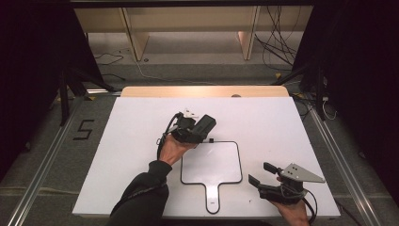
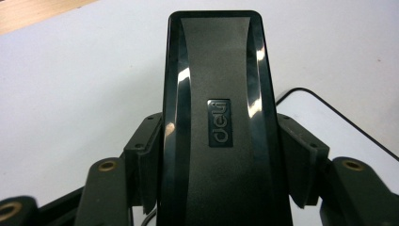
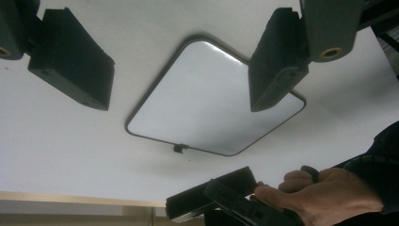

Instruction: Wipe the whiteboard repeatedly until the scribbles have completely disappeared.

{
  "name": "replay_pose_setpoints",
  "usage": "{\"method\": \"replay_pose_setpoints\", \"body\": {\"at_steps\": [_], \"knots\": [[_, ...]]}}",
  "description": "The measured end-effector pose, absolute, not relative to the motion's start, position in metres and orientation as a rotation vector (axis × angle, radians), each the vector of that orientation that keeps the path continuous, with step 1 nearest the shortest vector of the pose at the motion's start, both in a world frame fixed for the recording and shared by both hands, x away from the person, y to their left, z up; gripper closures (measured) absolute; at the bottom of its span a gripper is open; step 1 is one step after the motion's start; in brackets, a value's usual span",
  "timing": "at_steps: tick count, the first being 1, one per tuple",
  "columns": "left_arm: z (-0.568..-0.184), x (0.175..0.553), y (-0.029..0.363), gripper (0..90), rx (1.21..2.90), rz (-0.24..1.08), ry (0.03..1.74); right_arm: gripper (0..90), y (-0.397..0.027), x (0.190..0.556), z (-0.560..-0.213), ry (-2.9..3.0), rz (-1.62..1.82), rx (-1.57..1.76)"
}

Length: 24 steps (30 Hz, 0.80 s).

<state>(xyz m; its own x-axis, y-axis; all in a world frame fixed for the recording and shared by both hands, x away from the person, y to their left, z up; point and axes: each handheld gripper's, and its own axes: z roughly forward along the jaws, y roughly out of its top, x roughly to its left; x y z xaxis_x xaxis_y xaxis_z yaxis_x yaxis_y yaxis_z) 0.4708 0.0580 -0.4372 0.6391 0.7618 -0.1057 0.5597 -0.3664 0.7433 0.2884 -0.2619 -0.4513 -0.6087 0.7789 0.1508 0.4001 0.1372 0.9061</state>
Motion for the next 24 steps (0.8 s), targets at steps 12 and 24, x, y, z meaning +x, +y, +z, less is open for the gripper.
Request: {"method": "replay_pose_setpoints", "body": {"at_steps": [12, 24], "knots": [[-0.434, 0.493, 0.062, 40.1, 2.053, 0.340, 1.071, 23.9, -0.263, 0.288, -0.451, 2.060, 1.466, 1.146], [-0.434, 0.507, 0.070, 40.1, 2.035, 0.347, 1.110, 23.9, -0.263, 0.288, -0.451, 2.060, 1.467, 1.148]]}}
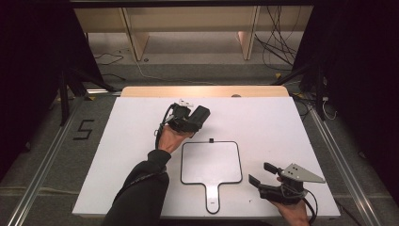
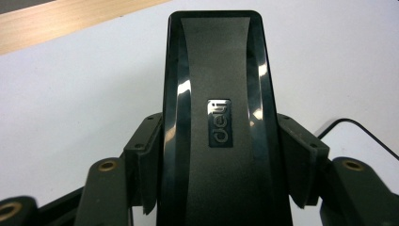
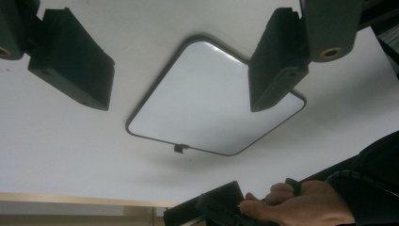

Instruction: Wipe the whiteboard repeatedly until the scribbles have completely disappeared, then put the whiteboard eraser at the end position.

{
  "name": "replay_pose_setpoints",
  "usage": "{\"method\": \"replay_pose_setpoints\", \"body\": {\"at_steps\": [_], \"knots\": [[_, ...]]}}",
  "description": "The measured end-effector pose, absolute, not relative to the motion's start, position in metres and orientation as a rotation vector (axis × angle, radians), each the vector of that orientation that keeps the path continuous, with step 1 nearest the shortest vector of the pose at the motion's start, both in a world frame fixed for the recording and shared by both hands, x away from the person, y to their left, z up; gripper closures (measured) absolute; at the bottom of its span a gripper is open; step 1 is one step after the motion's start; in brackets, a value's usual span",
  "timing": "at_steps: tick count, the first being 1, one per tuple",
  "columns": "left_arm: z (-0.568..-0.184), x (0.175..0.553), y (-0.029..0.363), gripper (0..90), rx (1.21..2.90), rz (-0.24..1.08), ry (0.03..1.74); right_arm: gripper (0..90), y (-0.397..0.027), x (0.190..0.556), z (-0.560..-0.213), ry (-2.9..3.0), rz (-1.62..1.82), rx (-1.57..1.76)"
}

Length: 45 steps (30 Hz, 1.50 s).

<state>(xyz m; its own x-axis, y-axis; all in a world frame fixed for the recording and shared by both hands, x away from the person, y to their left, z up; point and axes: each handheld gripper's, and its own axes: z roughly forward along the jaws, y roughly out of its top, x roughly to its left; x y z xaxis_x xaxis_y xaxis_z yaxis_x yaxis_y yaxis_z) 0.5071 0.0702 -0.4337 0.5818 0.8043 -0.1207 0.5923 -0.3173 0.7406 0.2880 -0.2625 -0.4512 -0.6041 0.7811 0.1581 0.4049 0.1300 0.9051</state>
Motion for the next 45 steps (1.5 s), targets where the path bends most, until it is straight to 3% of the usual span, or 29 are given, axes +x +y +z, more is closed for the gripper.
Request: {"method": "replay_pose_setpoints", "body": {"at_steps": [22, 45], "knots": [[-0.437, 0.537, 0.054, 40.1, 2.052, 0.340, 1.110, 23.9, -0.265, 0.289, -0.451, 2.064, 1.470, 1.143], [-0.461, 0.545, 0.035, 40.1, 2.095, 0.333, 1.124, 24.0, -0.263, 0.287, -0.451, 2.067, 1.476, 1.131]]}}
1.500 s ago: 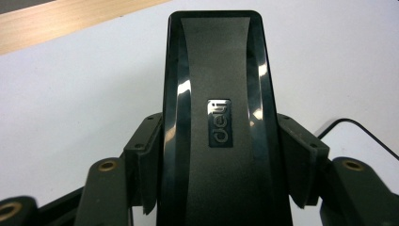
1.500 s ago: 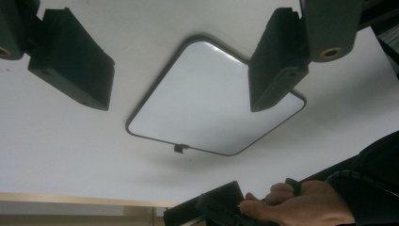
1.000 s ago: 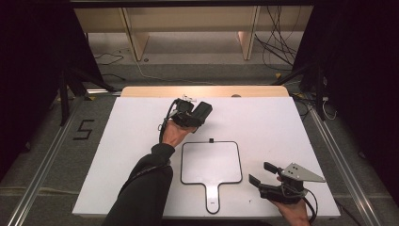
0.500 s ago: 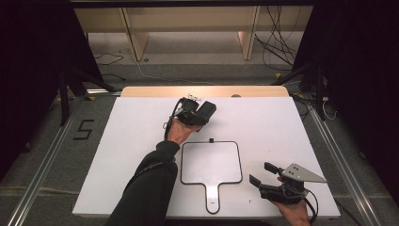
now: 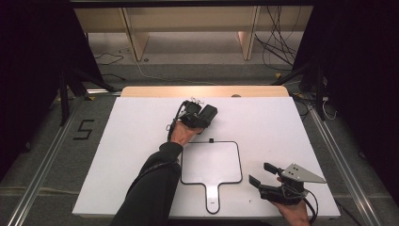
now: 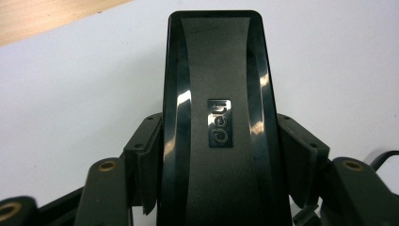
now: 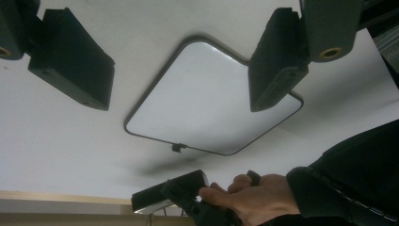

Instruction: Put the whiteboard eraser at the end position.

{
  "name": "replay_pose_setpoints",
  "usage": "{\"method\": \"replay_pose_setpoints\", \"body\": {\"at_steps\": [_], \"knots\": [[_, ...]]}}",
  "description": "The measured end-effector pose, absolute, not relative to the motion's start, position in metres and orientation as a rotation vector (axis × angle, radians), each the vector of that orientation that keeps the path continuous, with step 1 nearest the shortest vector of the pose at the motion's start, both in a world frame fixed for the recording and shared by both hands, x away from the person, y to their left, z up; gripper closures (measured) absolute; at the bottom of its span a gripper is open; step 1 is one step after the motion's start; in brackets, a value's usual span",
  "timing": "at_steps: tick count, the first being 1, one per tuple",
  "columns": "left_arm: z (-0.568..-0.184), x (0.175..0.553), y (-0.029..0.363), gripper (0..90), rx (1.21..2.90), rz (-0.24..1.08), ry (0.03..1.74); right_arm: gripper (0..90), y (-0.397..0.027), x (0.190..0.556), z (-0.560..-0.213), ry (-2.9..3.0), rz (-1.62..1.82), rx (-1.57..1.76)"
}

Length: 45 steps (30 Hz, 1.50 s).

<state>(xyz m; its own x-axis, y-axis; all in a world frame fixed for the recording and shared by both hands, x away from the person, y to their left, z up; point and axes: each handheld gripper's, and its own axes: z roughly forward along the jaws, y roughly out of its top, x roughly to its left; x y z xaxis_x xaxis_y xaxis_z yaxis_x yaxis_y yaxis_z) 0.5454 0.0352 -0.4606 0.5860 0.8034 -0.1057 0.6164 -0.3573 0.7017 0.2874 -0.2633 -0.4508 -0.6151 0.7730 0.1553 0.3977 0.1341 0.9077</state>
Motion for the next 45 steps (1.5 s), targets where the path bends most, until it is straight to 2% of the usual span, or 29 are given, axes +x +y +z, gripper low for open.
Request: {"method": "replay_pose_setpoints", "body": {"at_steps": [36, 40, 45], "knots": [[-0.483, 0.547, 0.025, 39.0, 2.169, 0.340, 1.162, 24.1, -0.264, 0.287, -0.450, 2.066, 1.479, 1.134], [-0.477, 0.546, 0.029, 34.1, 2.124, 0.311, 1.150, 24.1, -0.265, 0.287, -0.450, 2.066, 1.480, 1.135], [-0.471, 0.543, 0.033, 21.8, 2.126, 0.285, 1.154, 24.1, -0.264, 0.288, -0.451, 2.068, 1.481, 1.135]]}}
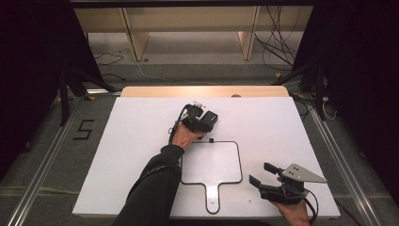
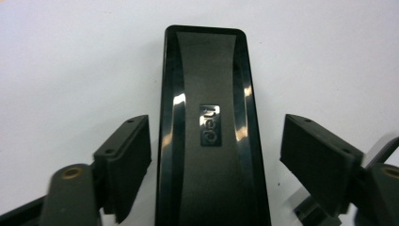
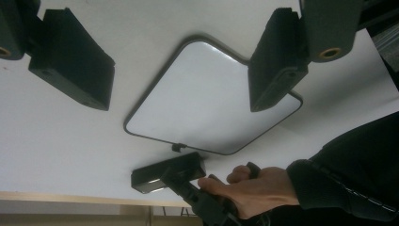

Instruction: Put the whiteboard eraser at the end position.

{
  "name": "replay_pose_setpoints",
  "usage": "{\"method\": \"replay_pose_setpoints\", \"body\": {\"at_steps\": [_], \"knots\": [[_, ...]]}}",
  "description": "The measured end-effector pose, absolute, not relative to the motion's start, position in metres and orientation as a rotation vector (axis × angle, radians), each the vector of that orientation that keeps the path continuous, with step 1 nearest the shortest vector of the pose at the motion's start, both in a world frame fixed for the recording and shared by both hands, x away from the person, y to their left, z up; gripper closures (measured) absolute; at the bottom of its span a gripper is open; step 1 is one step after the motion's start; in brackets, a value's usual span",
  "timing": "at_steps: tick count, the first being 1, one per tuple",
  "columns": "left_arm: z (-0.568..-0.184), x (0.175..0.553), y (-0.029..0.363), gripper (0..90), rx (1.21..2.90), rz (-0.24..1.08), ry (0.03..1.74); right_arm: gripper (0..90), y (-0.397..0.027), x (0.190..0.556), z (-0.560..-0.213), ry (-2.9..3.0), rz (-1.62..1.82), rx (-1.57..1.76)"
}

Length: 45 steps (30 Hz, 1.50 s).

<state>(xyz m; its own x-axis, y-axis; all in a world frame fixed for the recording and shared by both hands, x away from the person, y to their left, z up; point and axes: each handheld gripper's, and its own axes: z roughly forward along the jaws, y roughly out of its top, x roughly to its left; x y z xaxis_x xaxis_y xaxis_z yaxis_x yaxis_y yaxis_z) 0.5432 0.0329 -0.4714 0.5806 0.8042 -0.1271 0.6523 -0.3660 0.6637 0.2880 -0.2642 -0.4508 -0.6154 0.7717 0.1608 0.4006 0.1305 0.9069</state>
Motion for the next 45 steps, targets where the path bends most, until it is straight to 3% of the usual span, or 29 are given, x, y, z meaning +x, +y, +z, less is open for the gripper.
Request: {"method": "replay_pose_setpoints", "body": {"at_steps": [4, 17, 36, 45], "knots": [[-0.468, 0.540, 0.038, 17.2, 2.121, 0.275, 1.161, 24.1, -0.264, 0.288, -0.451, 2.071, 1.482, 1.134], [-0.443, 0.513, 0.070, 16.1, 2.005, 0.246, 1.109, 24.0, -0.263, 0.289, -0.452, 2.076, 1.480, 1.134], [-0.423, 0.438, 0.106, 16.1, 1.977, 0.243, 0.953, 23.6, -0.261, 0.288, -0.453, 2.094, 1.479, 1.132], [-0.419, 0.406, 0.125, 16.0, 1.888, 0.249, 0.937, 23.5, -0.259, 0.288, -0.454, 2.102, 1.481, 1.137]]}}
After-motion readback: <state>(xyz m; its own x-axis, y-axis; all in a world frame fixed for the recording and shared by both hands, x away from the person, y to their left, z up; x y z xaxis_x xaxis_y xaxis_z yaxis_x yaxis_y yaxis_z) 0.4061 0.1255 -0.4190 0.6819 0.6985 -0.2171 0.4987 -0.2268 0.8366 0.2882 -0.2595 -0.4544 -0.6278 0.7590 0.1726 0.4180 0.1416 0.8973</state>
